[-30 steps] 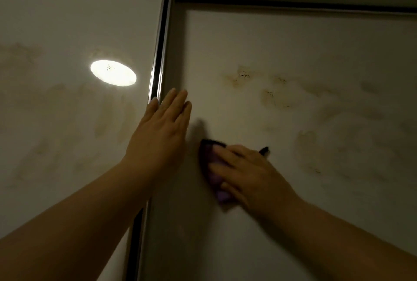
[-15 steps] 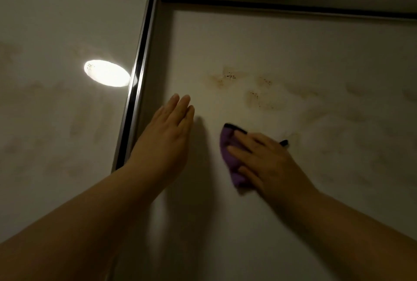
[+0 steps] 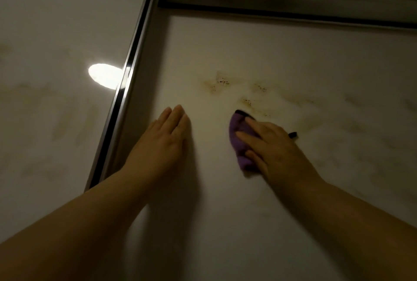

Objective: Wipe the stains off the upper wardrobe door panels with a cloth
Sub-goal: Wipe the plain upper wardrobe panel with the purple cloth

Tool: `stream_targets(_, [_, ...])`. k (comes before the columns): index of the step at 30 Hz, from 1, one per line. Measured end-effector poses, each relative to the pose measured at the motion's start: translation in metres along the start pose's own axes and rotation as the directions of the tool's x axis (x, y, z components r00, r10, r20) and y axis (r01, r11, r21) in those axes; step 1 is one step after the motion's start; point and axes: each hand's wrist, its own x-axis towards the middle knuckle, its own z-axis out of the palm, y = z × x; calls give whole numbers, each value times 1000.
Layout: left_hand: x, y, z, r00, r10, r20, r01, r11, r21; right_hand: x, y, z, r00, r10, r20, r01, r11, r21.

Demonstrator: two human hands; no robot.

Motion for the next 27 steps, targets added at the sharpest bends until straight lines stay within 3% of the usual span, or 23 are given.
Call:
stream_targets(6, [-1,-1,-1,1000,13,5,-13,999,37,68,3,5,965,220,-144,-214,975,59])
stream_targets(12, [1,-7,-5,998,54,13,-54,996,65,44,-25,16,981,-23,-190,35,998,59])
stream_targets(15, [5,-13,-12,997,77,15,-78,992,95,59,-11,-14,950,202,-238,-188,979,80])
stream_targets(18, [11,-20,-14,995,104,5,-104,985,140,109,1,-18,880,413,-234,-328,885,330])
stream_targets(20, [15,-24,-18,994,108,19,-110,982,154,140,-11,-13,890,369,-270,-272,902,336])
stream_targets(24, [20,-23,-26,994,70,90,-81,988,133,157,-41,3,980,82,-184,-16,943,334])
stream_targets(27, [18,-24,-23,983,64,173,-97,977,188,136,-44,9,995,43,-92,-4,921,389])
